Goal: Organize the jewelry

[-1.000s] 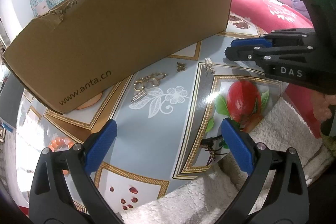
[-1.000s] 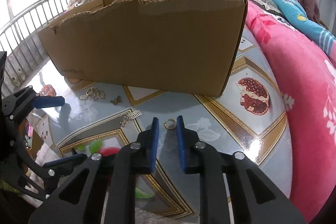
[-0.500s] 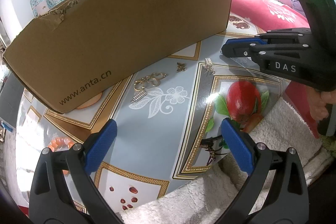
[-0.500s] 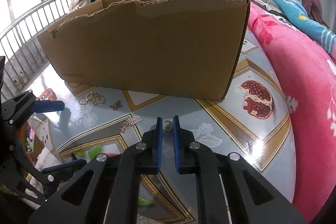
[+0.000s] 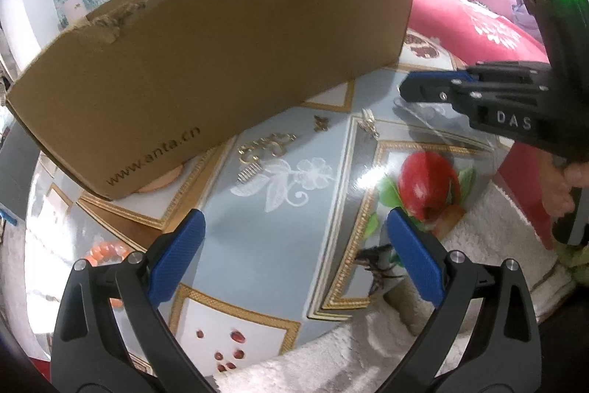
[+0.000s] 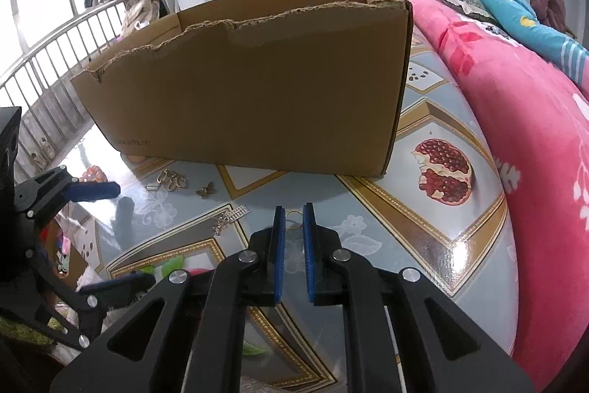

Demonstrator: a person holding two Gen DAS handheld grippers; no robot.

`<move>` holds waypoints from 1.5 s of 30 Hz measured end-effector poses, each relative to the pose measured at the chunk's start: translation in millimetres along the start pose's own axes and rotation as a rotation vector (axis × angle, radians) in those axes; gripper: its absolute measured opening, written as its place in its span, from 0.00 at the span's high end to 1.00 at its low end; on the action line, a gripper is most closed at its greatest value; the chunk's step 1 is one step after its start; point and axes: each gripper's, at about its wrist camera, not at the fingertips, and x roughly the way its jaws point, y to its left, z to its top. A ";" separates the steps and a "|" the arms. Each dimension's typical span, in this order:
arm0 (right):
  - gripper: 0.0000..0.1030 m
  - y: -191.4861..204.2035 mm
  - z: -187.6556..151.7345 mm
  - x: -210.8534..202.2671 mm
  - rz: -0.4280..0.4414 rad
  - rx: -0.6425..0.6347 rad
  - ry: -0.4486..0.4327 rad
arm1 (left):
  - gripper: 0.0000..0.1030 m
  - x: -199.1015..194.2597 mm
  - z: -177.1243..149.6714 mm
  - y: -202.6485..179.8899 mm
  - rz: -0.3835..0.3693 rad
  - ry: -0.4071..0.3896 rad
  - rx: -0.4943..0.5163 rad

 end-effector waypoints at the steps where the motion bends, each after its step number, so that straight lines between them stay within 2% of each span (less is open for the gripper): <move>1: 0.91 -0.5 -0.2 0.2 0.006 0.004 0.001 | 0.08 -1.2 1.2 1.0 0.018 -0.010 0.002; 3: 0.91 -0.4 -0.5 0.8 0.011 0.009 0.002 | 0.09 -4.2 4.6 5.3 0.051 -0.037 -0.002; 5: 0.91 -0.6 -1.2 1.1 0.014 0.012 0.003 | 0.18 -6.5 8.5 12.7 0.063 -0.055 -0.026; 7: 0.90 -1.8 -1.2 2.3 0.017 0.019 0.004 | 0.32 -5.4 10.5 20.1 0.072 -0.051 -0.055; 8: 0.90 -3.0 -1.0 2.9 0.020 0.023 0.005 | 0.35 -3.8 11.8 23.8 0.069 -0.043 -0.070; 10: 0.90 -4.8 -0.9 4.1 0.029 0.034 0.006 | 0.49 0.0 14.5 30.7 0.047 -0.030 -0.094; 11: 0.91 -5.6 -0.5 4.5 0.031 0.036 0.006 | 0.52 1.4 15.5 32.3 0.041 -0.026 -0.097; 16: 0.90 -8.2 0.3 6.6 0.035 0.041 0.008 | 0.73 8.0 20.1 28.8 0.005 -0.010 -0.057; 24: 0.90 -9.1 -1.1 5.8 0.046 0.050 -0.001 | 0.81 13.2 24.9 30.4 -0.021 0.000 -0.060; 28: 0.90 -9.9 -1.4 4.7 0.049 0.056 -0.008 | 0.95 13.7 26.6 27.6 -0.046 0.010 -0.048; 38: 0.90 -8.1 -3.4 -4.5 0.047 0.055 -0.034 | 0.96 0.8 19.5 27.7 -0.099 -0.007 -0.080; 45: 0.90 -2.0 1.0 -23.2 0.045 0.042 -0.079 | 0.96 -32.9 19.6 34.7 -0.125 -0.084 -0.114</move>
